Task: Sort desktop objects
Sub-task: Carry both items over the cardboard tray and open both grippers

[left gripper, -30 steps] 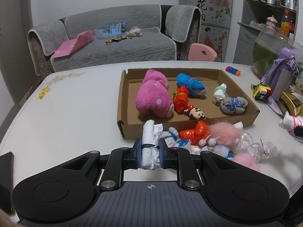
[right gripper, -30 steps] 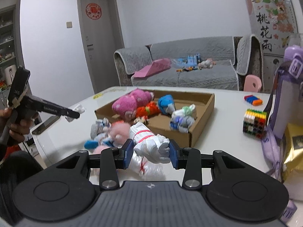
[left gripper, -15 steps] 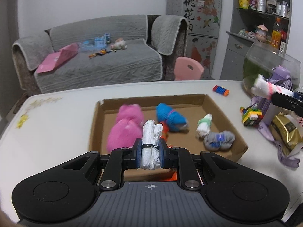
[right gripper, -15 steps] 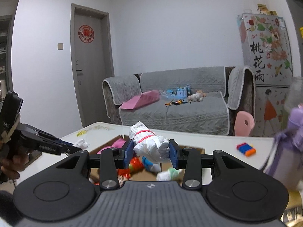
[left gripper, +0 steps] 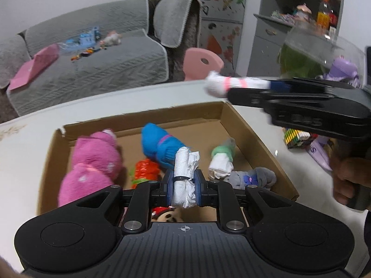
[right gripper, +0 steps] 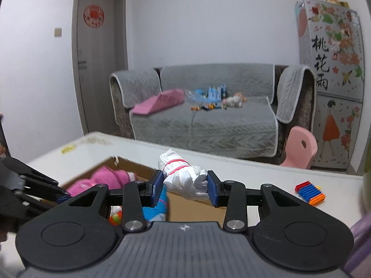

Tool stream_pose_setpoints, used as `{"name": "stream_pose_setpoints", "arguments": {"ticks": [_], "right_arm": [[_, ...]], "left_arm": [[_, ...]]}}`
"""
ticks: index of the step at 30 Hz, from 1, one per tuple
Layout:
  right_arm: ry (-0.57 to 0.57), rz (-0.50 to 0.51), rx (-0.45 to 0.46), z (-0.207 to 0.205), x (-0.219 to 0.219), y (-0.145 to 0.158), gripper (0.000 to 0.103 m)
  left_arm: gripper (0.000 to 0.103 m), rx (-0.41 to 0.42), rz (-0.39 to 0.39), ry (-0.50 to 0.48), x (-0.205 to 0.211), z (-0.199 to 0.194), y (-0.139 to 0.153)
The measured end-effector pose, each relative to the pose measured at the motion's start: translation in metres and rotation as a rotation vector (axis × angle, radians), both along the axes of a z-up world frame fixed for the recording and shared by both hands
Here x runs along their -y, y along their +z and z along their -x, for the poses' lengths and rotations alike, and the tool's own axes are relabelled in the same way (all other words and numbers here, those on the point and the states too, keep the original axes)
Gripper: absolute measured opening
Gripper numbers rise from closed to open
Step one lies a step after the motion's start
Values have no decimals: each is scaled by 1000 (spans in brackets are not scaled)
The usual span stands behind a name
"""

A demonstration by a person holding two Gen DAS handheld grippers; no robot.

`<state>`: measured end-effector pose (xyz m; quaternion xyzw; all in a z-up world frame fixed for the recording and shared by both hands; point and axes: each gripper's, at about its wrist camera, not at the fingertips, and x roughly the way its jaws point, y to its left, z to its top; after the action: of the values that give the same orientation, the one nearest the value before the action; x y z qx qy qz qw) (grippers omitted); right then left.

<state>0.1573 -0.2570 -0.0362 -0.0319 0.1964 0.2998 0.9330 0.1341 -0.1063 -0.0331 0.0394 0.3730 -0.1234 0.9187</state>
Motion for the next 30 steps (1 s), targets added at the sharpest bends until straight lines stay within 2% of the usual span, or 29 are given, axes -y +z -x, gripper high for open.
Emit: {"name": "stream_pose_setpoints", "arguments": {"ticks": [5,12,16,22,26,27,28,30], "right_arm": [[6,72,-6,0,-13,-7,37],[14,113,-59,-13,-19,-16,37],[6,151,-93,-19,-24,-22,37],[8,183,-124,-22,-30,-27,37],[6,206,-132,-23,-35,-30,39],[-2,211,-126,-23,-36,-31,42],[-12,209,-119,-24,-34,-30,52],[-19,193,-116,-23,-30,-27,55]], "left_arm": [[23,-31,-14,-20,8,-13,-14],[23,-61,-26,-31,11,-21,-29],[24,-81,-23,-28,9,-25,-34],[24,-153,1,-10,3,-36,-48],[29,-160,13,5,0,-37,-49],[38,-157,11,9,1,-35,-48],[53,-153,1,15,1,-34,-47],[71,-124,-5,23,1,-28,-42]]}}
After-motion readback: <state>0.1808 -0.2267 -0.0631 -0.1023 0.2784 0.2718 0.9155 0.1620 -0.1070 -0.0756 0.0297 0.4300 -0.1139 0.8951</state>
